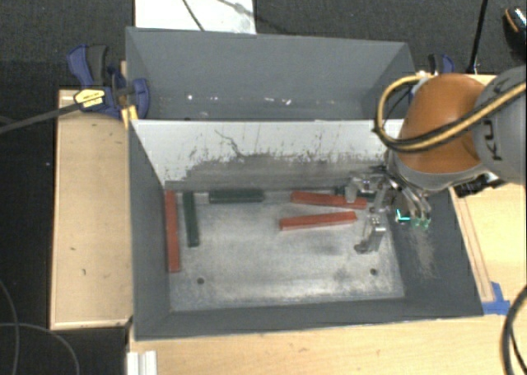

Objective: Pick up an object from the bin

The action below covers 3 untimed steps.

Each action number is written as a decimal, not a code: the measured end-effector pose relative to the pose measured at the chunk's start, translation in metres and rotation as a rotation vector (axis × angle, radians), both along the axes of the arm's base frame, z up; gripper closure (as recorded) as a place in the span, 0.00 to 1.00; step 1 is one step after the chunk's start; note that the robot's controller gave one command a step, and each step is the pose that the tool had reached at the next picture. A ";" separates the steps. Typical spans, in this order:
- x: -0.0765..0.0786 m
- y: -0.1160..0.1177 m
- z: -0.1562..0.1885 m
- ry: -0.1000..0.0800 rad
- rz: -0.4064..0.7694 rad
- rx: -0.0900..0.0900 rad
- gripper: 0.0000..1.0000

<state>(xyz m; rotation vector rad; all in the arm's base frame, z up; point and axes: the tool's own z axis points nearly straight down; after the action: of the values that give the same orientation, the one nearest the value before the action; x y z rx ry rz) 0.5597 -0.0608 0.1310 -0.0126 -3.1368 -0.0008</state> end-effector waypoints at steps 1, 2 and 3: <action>0.020 0.000 0.090 -0.016 0.174 -0.002 0.00; 0.018 0.063 -0.058 -0.001 0.517 0.003 0.00; 0.020 0.062 -0.055 -0.006 0.514 0.002 1.00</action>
Offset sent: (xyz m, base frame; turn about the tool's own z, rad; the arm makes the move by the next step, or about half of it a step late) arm 0.0179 -0.0001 0.0858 -0.1750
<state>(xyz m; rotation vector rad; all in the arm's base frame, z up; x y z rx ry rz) 0.5794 0.0013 0.0760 0.7871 -3.0424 -0.0017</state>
